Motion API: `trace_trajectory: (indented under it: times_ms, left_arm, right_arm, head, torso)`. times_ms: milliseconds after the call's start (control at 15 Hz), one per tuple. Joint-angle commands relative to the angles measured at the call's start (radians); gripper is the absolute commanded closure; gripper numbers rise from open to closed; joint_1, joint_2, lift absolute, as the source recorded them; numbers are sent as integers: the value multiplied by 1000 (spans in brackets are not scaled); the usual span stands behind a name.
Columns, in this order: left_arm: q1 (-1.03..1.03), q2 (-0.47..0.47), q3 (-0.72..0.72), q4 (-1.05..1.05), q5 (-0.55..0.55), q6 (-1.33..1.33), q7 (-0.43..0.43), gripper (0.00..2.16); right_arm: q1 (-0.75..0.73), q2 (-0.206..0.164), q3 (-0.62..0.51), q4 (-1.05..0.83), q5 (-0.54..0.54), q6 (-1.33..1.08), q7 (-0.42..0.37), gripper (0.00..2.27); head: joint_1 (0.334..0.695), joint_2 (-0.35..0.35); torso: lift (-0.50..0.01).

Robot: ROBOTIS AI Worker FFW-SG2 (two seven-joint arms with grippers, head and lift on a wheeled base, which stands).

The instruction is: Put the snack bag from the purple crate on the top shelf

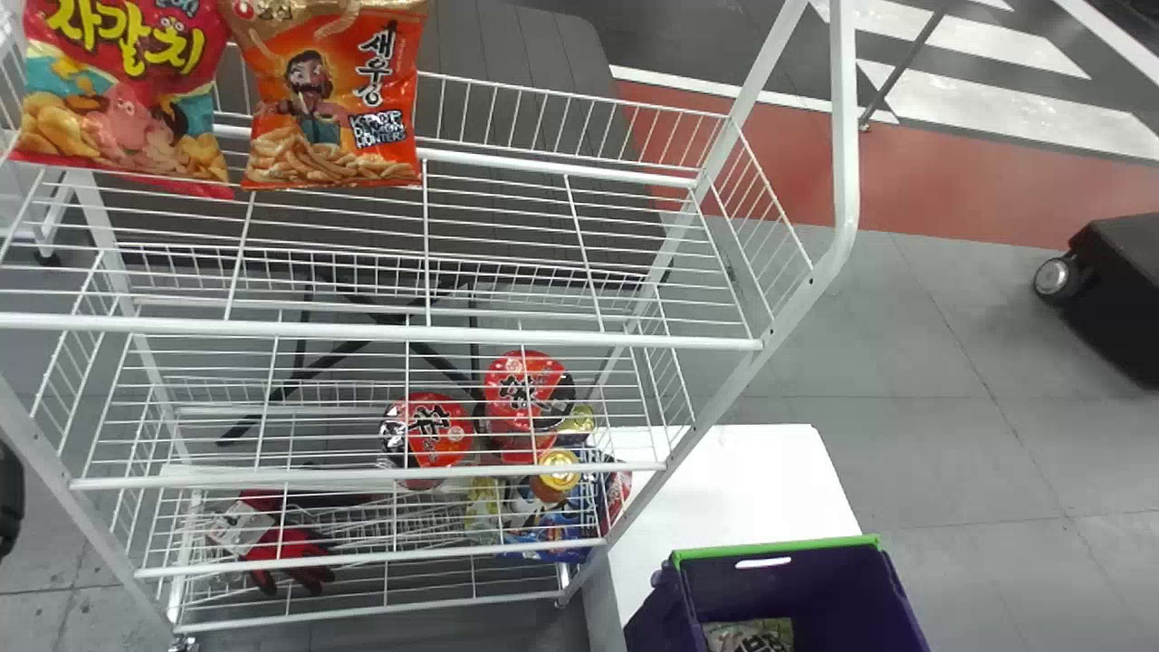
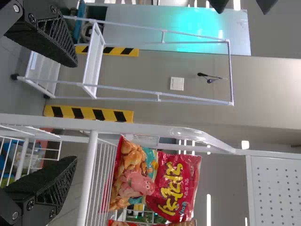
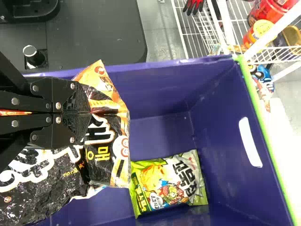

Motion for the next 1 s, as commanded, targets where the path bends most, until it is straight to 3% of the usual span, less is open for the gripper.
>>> trace_trajectory:
  times_ms: [0, 933]
  left_arm:
    - [0, 0, 0, 0, 0, 0, 0, 124]
    - [0, 0, 0, 0, -1, 0, -2, 124]
  right_arm:
    - [0, 4, 4, -1, 3, -3, -1, 2142]
    - [0, 6, 7, -1, 3, -12, -4, 2145]
  head:
    - [695, -350]
    - [695, -350]
  torso:
    - [-86]
    - [-31]
